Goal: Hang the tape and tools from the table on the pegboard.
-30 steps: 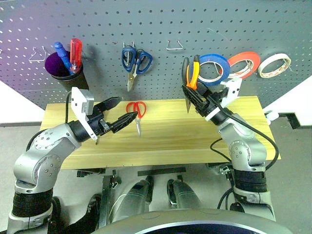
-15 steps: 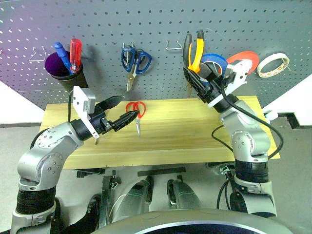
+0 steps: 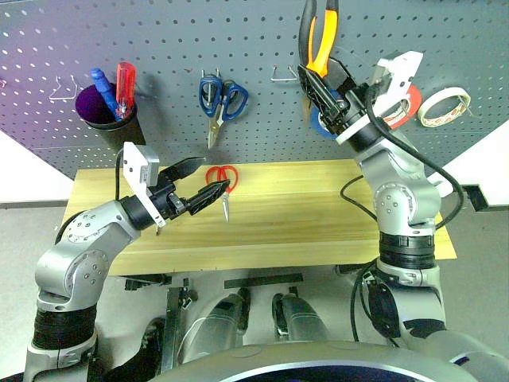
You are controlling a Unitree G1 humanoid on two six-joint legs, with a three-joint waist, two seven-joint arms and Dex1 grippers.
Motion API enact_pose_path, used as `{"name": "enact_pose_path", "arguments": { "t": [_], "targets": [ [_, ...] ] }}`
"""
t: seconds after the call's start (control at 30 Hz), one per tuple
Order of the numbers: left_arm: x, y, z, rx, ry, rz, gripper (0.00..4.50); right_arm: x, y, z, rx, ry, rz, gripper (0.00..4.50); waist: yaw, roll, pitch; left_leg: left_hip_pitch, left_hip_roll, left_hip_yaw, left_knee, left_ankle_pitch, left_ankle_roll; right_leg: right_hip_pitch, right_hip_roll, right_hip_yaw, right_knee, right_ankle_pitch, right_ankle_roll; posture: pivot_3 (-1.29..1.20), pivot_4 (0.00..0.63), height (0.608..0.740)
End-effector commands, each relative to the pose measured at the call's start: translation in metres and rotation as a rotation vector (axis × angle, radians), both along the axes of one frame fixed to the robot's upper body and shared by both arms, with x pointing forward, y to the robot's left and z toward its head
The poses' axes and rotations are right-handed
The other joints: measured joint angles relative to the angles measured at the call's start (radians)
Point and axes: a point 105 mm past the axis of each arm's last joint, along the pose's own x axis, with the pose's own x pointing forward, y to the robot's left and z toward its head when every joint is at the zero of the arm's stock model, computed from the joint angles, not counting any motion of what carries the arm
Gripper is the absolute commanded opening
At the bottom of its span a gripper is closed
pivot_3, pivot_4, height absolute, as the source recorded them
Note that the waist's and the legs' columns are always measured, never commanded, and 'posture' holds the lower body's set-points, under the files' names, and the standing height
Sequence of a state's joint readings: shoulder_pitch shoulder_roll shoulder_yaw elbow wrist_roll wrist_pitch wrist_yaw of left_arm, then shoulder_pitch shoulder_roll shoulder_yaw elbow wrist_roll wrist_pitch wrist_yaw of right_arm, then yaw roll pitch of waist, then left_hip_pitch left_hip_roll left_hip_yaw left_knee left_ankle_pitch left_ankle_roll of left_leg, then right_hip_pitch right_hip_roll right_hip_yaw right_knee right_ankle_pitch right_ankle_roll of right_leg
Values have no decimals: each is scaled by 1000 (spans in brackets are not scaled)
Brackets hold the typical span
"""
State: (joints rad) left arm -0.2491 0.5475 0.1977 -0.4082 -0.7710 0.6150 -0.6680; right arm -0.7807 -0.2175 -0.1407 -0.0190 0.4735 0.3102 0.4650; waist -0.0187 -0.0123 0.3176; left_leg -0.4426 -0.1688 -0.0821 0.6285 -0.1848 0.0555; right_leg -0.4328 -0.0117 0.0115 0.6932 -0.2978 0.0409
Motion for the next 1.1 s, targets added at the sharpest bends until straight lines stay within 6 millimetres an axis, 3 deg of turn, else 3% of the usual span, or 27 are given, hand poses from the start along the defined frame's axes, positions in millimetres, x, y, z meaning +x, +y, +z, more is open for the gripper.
{"name": "enact_pose_path", "arguments": {
  "t": [0.03,0.67,1.1],
  "targets": [
    [-4,-3,8,-3,-45,-4,4500,-3,7,27,31,-104,7,2102,2,0,0,0,0,0,0,0,0,0,0,0,1,0,0,-2,257,740],
    [-9,-5,4,-11,-38,12,4500,14,23,61,68,-168,57,2102,5,0,0,0,0,0,2,0,0,-1,0,0,4,0,0,35,260,740],
    [-13,-5,18,-14,-95,34,4500,24,18,78,124,-198,46,2102,7,0,0,0,0,1,4,3,0,-1,0,0,6,2,-1,69,248,740]
  ]
}}
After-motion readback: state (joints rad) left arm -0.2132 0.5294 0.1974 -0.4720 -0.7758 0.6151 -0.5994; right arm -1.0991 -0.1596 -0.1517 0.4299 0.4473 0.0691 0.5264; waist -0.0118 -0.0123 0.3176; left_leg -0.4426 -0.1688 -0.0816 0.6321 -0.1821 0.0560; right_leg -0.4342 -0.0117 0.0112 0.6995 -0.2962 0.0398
